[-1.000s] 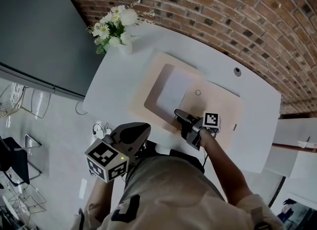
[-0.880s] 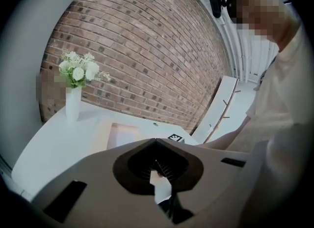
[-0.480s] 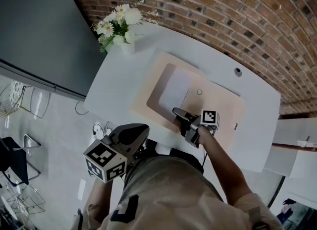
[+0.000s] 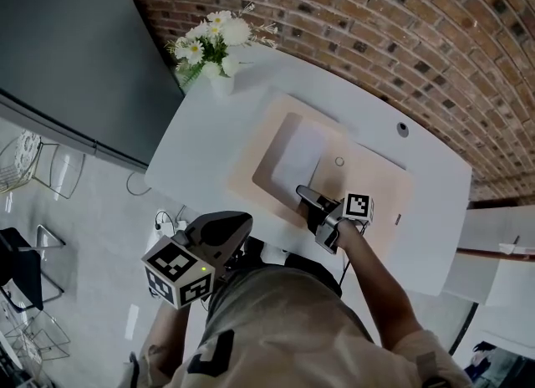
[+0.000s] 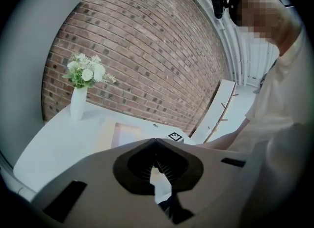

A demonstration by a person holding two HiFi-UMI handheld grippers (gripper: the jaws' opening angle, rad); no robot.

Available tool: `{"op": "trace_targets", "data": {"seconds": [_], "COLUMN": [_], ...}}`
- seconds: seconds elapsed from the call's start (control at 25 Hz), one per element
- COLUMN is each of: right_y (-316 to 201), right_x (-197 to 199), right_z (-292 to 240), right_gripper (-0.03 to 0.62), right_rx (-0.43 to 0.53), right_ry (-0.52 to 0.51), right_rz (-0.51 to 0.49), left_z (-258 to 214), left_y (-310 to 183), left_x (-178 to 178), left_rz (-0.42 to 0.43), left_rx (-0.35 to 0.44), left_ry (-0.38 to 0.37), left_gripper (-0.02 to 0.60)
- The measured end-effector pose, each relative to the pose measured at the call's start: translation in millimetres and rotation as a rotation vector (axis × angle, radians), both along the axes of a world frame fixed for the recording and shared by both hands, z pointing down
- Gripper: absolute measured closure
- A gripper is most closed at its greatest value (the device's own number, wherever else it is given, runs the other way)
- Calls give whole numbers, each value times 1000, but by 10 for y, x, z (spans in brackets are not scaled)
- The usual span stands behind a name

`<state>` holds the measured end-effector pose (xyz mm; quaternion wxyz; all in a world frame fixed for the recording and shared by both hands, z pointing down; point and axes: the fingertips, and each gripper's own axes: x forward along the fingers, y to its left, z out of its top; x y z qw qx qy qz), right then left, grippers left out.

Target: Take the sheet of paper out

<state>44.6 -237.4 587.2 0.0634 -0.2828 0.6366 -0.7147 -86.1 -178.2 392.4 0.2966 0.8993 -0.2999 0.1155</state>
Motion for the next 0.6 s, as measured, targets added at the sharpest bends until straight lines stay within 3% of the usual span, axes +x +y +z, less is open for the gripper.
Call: {"op": "trace_targets", "data": {"seconds": [0.32, 0.6], "right_y": [-156, -260], "right_x": [0, 60], "right_z": [-19, 60], "right_gripper": [226, 226], "right_rx": [81, 73], "right_ry": [37, 73], "right_rz": [-39, 14], "left_z": [-4, 25], "left_y": [18, 29], "left_x": [32, 22], "left_rz": [-1, -15], "left_rx": [0, -4], "left_ry": [6, 0], "left_gripper": [566, 567]}}
